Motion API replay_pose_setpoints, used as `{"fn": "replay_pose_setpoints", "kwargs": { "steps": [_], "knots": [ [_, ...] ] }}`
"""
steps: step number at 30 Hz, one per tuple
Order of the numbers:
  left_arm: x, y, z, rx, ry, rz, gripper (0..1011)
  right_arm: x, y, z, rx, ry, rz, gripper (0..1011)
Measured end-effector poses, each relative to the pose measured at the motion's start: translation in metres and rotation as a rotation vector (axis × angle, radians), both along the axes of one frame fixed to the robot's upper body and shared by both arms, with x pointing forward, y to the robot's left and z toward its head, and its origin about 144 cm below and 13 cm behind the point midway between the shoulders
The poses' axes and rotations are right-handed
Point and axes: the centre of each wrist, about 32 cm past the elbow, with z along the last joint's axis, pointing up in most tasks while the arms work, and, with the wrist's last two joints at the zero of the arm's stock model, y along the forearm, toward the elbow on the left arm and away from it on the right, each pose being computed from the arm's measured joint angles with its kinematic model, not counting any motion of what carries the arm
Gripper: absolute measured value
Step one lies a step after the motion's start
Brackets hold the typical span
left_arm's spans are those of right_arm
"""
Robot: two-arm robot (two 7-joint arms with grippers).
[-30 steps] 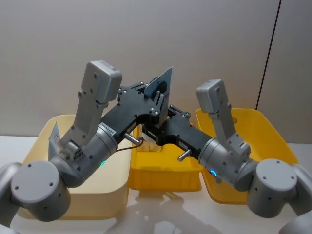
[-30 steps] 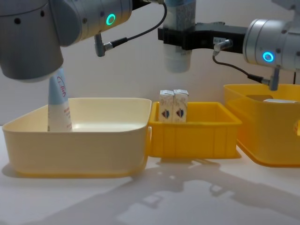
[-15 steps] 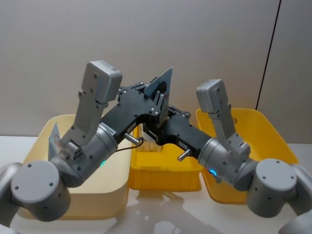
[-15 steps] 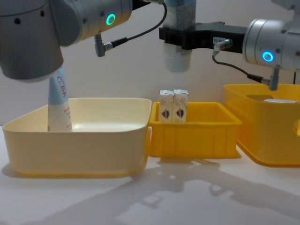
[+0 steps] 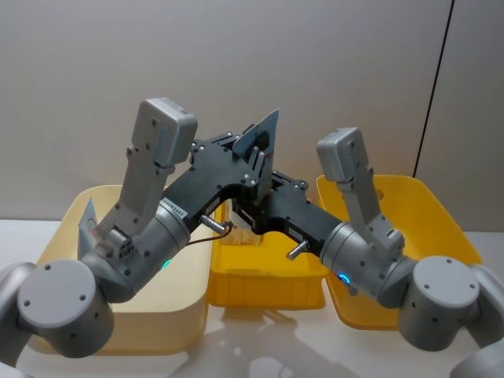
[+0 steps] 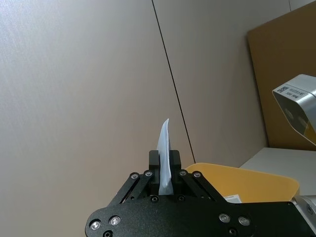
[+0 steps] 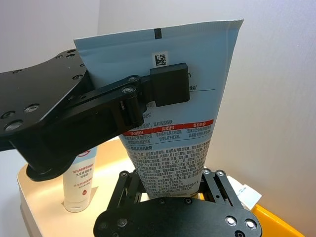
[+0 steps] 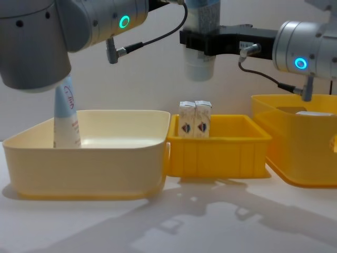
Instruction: Bimanual collaborative sorting of washing and personal care products
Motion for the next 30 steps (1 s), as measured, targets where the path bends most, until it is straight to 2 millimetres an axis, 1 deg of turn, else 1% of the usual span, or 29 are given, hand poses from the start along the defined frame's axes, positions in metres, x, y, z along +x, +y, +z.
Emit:
{"fn": "replay_pose_setpoints", "kwargs": {
  "steps": [9,13,14,15,16,17,20,21,22,23,24,25,26,28,30],
  "knots": [
    [0.0000,0.0000,0.0000,0.000,0.000,0.000,124,0.0000,0.0000,0.0000,0.000,0.000,0.000,477],
    [0.0000,0.0000,0.0000,0.000,0.000,0.000,168,0.0000,0.0000,0.0000,0.000,0.000,0.000,477],
    [0.0000,0.0000,0.0000,0.000,0.000,0.000,221,0.0000,0.0000,0.0000,0.000,0.000,0.000,477],
    [0.0000,0.0000,0.0000,0.000,0.000,0.000,221,0.0000,0.0000,0.0000,0.000,0.000,0.000,477],
    [0.0000,-0.0001,0.0000,0.000,0.000,0.000,255,0.0000,0.0000,0.0001,0.000,0.000,0.000,477],
    [0.0000,0.0000,0.0000,0.000,0.000,0.000,312,0.0000,0.0000,0.0001,0.000,0.000,0.000,477],
    [0.0000,0.0000,0.0000,0.000,0.000,0.000,370,0.0000,0.0000,0.0000,0.000,0.000,0.000,477],
    [0.0000,0.0000,0.0000,0.000,0.000,0.000,433,0.0000,0.0001,0.0000,0.000,0.000,0.000,479],
    [0.0000,0.0000,0.0000,0.000,0.000,0.000,469,0.0000,0.0000,0.0000,0.000,0.000,0.000,477],
    [0.0000,0.0000,0.0000,0.000,0.000,0.000,469,0.0000,0.0000,0.0000,0.000,0.000,0.000,477],
    [0.0000,0.0000,0.0000,0.000,0.000,0.000,513,0.0000,0.0001,0.0000,0.000,0.000,0.000,477],
    [0.0000,0.0000,0.0000,0.000,0.000,0.000,513,0.0000,-0.0001,0.0001,0.000,0.000,0.000,479],
    [0.0000,0.0000,0.0000,0.000,0.000,0.000,573,0.0001,-0.0002,0.0002,0.001,0.000,-0.001,479],
    [0.0000,0.0000,0.0000,0.000,0.000,0.000,653,0.0002,-0.0006,0.0003,0.001,-0.001,-0.005,479],
    [0.0000,0.0000,0.0000,0.000,0.000,0.000,693,0.0004,-0.0019,0.0007,0.003,-0.002,-0.016,477]
  ]
}}
